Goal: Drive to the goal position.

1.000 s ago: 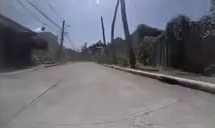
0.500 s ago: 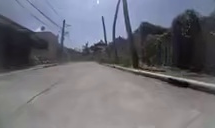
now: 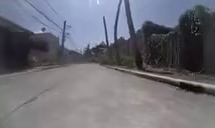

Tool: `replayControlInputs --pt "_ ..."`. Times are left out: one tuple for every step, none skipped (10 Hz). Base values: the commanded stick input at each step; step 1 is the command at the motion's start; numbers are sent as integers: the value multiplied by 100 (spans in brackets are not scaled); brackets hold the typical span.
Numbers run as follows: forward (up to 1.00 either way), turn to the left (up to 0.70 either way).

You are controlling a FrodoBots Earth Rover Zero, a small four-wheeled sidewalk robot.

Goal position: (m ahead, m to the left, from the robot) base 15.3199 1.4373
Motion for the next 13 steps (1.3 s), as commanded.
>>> replayControlInputs --pt "85 0" --pt "85 0" --pt "85 0" --pt "85 0" --pt "85 0" --pt "85 0" --pt "85 0" --pt "85 0" --pt "85 0" --pt "85 0" --pt "85 0" --pt "85 0" --pt "85 0"
